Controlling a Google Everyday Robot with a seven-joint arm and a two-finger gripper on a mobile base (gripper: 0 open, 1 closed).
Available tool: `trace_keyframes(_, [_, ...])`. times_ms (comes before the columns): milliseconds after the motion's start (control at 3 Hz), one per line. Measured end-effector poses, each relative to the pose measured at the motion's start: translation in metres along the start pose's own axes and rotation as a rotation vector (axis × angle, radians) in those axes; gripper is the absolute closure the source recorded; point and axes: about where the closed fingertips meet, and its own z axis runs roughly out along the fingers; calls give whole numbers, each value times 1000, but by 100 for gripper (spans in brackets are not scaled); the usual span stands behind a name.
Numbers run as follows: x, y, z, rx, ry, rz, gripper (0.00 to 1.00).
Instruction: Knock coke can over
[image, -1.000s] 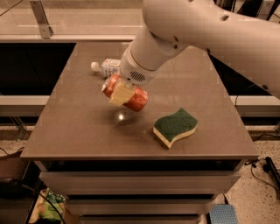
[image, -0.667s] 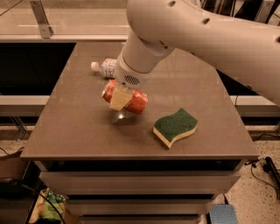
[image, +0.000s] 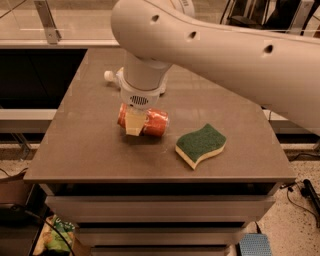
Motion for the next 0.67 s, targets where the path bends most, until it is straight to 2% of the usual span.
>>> trace_keyframes(333, [0,4,11,-9,125,-32,100])
trace_keyframes(667, [2,4,11,-8,133,-36,82])
